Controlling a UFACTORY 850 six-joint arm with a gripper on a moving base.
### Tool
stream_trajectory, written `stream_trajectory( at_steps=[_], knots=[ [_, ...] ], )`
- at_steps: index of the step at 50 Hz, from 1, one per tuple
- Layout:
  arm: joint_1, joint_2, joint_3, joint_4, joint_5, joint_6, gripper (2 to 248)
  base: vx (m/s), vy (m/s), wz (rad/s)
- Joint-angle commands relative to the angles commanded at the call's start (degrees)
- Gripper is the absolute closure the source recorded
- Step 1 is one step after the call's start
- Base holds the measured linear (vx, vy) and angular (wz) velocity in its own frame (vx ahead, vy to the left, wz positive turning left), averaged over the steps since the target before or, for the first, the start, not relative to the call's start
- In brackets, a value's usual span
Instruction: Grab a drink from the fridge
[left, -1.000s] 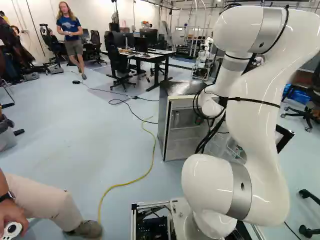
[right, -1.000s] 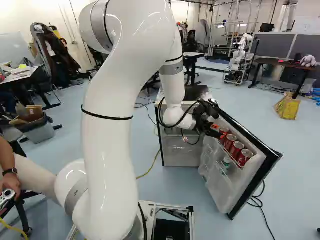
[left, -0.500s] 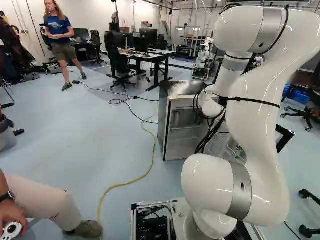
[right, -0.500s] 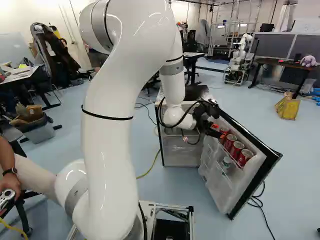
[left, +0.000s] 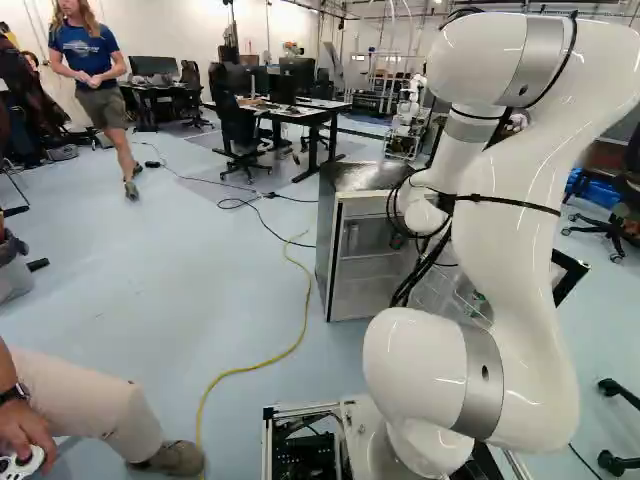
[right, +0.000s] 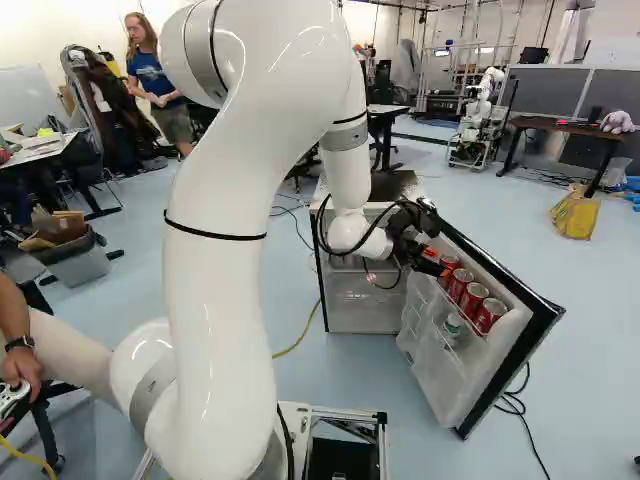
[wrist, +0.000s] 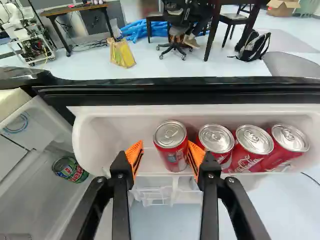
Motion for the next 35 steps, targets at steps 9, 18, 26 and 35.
stream_trajectory(
  at_steps=[9,18,26,35],
  knots=[
    [0.0,0.0,0.0,0.0,0.0,0.0,107,0.000,0.000,0.000],
    [0.0,0.0,0.0,0.0,0.0,-2.7,107,0.000,0.000,0.000],
    [0.0,0.0,0.0,0.0,0.0,-3.5,107,0.000,0.000,0.000],
    [0.0,0.0,0.0,0.0,0.0,-4.9,107,0.000,0.000,0.000]
  ],
)
